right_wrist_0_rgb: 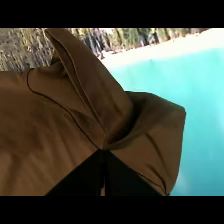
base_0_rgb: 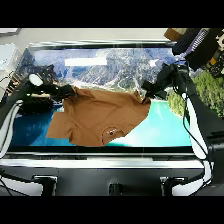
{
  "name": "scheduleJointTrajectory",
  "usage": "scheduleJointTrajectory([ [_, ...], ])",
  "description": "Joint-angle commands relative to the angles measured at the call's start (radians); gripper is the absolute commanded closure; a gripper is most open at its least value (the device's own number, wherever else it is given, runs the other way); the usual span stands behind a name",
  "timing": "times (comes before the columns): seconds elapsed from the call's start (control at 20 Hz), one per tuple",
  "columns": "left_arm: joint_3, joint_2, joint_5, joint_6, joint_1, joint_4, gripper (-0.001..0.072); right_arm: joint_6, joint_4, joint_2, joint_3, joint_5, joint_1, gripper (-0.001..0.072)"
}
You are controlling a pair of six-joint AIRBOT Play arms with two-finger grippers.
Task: Fold the clothes and pants, and hang the long-sleeved shirts on hangers.
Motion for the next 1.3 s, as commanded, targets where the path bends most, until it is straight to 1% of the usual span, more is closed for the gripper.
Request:
scheduleJointTrajectory([
  [0.0,0.003,0.112,-0.227,0.059,0.142,0.003,0.0152,-0.047,0.006,0.018,-0.001,-0.022,0.0,0.068],
  [0.05,-0.017,0.164,-0.273,0.082,0.188,0.002,0.0152,-0.049,0.006,0.028,-0.001,-0.035,0.0,0.0679],
  [0.1,-0.069,0.23,-0.285,0.085,0.235,-0.011,0.0152,-0.055,0.006,0.037,-0.001,-0.043,0.0,0.0679],
  [0.2,-0.243,0.377,-0.277,0.093,0.291,-0.025,0.0152,-0.07,0.008,0.053,-0.001,-0.061,0.0,0.0679],
  [0.35,-0.602,0.596,-0.22,0.091,0.288,-0.087,0.0152,-0.087,0.008,0.065,-0.001,-0.101,0.0,0.0679],
  [0.5,-0.865,0.706,-0.112,0.055,0.259,-0.216,0.0152,-0.089,0.01,0.067,-0.001,-0.143,0.0,0.0679],
  [0.6,-0.957,0.709,-0.062,0.055,0.235,-0.27,0.0152,-0.088,0.01,0.069,-0.001,-0.161,0.0,0.0679],
  [0.7,-0.997,0.7,-0.023,0.051,0.201,-0.272,0.0152,-0.088,0.01,0.071,-0.001,-0.182,0.0,0.0679],
  [0.8,-1.001,0.682,0.008,0.043,0.164,-0.272,0.0152,-0.087,0.01,0.073,-0.001,-0.199,0.001,0.0679],
  [0.95,-1.001,0.629,0.05,0.002,0.13,-0.272,0.0152,-0.076,0.011,0.078,-0.001,-0.21,0.001,0.0679],
  [1.2,-1.0,0.541,0.118,-0.021,0.088,-0.286,0.0157,-0.066,0.01,0.099,-0.001,-0.207,0.001,0.0679],
  [1.25,-1.0,0.533,0.141,-0.019,0.08,-0.32,0.0211,-0.066,0.01,0.104,-0.001,-0.206,0.001,0.0679],
])
